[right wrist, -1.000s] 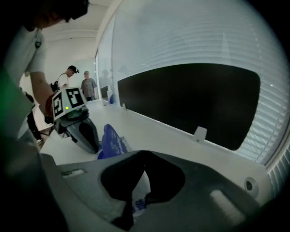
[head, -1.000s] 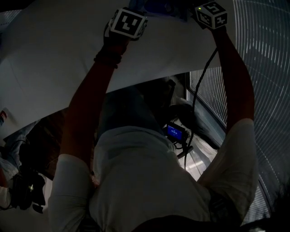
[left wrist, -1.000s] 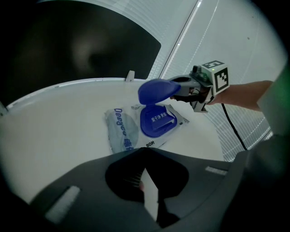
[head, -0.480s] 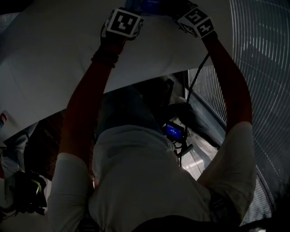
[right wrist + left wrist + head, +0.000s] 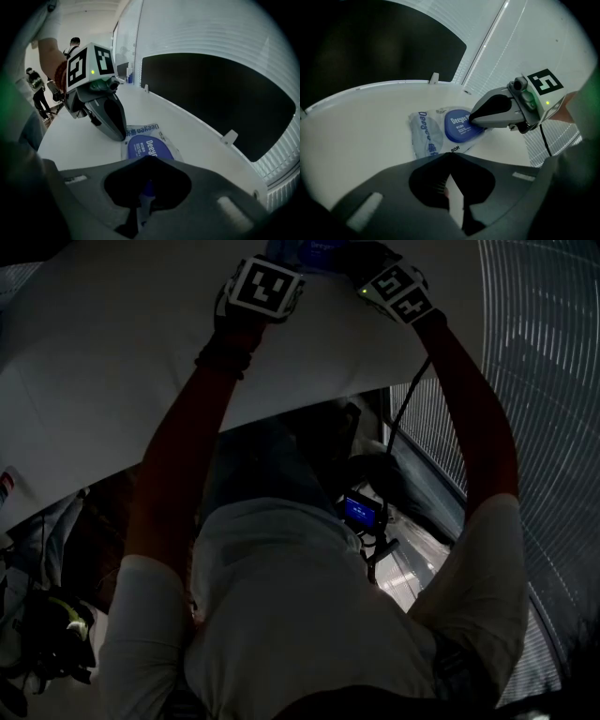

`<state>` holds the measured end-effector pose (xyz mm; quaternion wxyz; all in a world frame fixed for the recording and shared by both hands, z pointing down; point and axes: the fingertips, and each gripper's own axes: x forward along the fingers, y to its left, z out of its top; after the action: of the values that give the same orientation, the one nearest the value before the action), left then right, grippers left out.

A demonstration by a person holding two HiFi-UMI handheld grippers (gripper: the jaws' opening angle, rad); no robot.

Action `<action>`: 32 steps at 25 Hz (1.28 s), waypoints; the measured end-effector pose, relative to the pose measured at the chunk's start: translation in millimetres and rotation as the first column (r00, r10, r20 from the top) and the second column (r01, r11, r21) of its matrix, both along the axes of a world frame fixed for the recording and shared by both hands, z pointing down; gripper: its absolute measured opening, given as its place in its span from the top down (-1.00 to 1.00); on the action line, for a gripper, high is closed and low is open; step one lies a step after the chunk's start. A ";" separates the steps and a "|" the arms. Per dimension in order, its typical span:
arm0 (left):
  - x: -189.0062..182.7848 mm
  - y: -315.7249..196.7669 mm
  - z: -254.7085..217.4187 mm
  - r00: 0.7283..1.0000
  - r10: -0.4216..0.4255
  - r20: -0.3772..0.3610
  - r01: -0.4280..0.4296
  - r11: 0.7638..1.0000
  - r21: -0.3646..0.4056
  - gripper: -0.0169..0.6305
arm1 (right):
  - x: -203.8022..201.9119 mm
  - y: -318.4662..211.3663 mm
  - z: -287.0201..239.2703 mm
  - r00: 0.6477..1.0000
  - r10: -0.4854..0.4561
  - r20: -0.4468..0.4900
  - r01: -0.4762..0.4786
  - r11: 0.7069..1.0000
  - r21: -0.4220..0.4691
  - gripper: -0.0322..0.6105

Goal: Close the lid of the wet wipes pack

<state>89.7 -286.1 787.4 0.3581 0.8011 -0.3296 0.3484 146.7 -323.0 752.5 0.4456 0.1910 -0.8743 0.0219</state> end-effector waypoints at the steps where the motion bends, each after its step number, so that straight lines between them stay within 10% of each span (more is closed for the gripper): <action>1: 0.5 -0.3 -0.1 1.000 0.000 -0.004 0.000 1.000 -0.002 0.94 | -0.7 0.1 0.9 1.000 -0.003 -0.004 0.003 1.000 0.000 0.90; 21: -1.5 1.2 2.4 1.000 -0.004 0.007 0.004 1.000 -0.021 0.94 | -2.6 -3.7 12.1 0.998 0.031 -0.063 -0.030 0.999 0.027 0.90; 32: -22.5 10.4 -74.9 0.994 -0.051 -0.101 0.061 0.993 0.098 0.94 | -20.6 3.4 -96.7 0.967 0.180 0.179 -0.200 0.974 0.106 0.90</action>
<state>67.2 -275.7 712.5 0.3426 0.8248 -0.3509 0.2812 126.0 -319.7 655.8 0.3533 0.2986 -0.8862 0.0267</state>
